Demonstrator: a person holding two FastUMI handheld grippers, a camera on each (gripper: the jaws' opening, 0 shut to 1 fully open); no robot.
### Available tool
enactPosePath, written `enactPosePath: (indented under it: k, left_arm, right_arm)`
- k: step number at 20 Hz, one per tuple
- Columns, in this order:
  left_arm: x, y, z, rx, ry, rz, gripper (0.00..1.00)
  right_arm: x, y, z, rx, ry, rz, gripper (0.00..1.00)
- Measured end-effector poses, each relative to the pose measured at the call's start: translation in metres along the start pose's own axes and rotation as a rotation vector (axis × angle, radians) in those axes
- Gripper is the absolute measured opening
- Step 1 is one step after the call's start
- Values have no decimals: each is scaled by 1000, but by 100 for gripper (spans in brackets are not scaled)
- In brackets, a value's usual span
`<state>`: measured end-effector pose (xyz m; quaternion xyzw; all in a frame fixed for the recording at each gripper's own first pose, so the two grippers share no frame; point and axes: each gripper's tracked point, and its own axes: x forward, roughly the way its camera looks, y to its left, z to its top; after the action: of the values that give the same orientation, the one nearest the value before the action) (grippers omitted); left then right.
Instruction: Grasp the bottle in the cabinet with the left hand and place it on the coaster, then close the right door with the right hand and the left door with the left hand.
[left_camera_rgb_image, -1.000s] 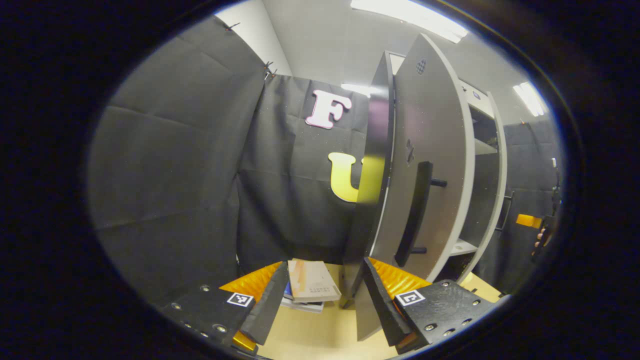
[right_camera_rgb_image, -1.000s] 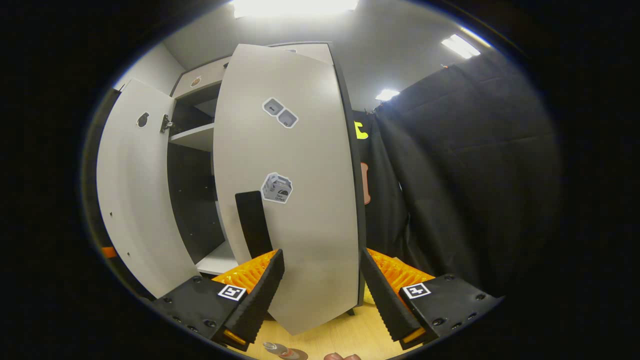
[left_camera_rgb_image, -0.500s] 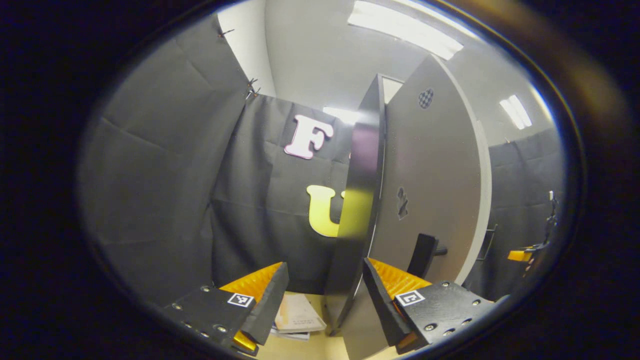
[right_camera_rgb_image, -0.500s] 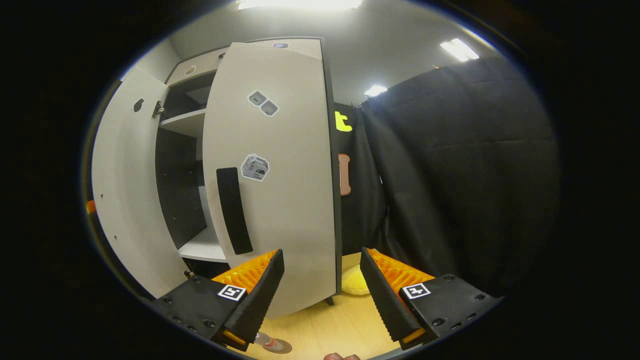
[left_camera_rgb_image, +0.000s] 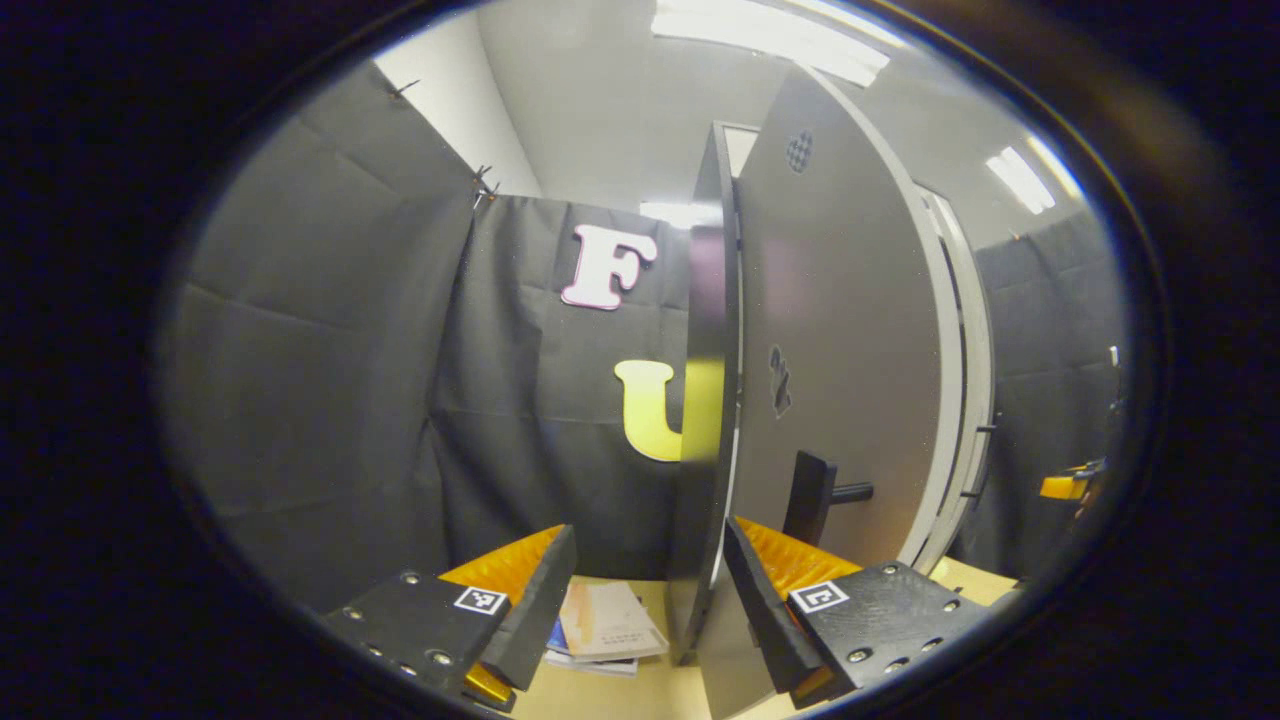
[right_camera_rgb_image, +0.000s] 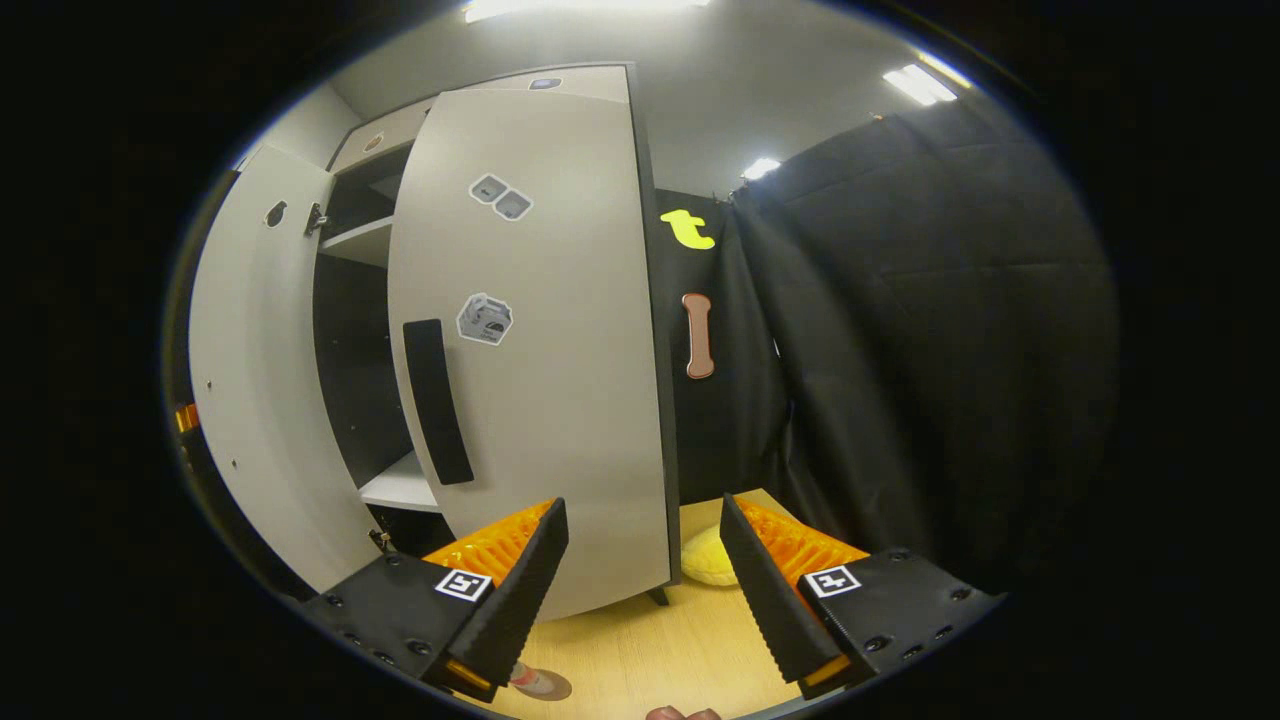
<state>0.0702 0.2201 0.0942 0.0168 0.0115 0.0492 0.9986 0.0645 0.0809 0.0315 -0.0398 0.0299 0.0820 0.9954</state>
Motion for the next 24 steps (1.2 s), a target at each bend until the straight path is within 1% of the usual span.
enactPosePath:
  k: [2,4,6,9,12,16,17,21,22,24]
  left_arm:
    - [0,-10,2,24,9,18,93]
    - [-1,-22,4,25,9,16,93]
    - [-5,-54,3,18,9,9,94]
    - [-8,-92,1,15,7,27,93]
    - [0,-126,0,-2,5,42,94]
    - [17,-184,-10,-43,3,14,94]
    - [18,-195,-12,-40,4,19,94]
    - [-3,-221,-7,-18,-17,40,93]
    - [-11,-225,-6,-13,-23,45,93]
    - [-28,-232,-4,-7,-35,50,94]
  right_arm:
    - [6,-8,5,-16,-15,20,98]
    - [13,-15,5,-7,-18,41,97]
    - [19,-21,2,7,-7,64,98]
    - [27,-36,5,18,-3,84,98]
    - [31,-61,8,26,-11,83,97]
    - [36,-97,9,36,-5,76,97]
    - [36,-105,8,35,-2,76,97]
    - [38,-127,5,29,6,97,97]
    - [40,-132,5,23,10,92,97]
    - [46,-144,3,-9,17,49,97]
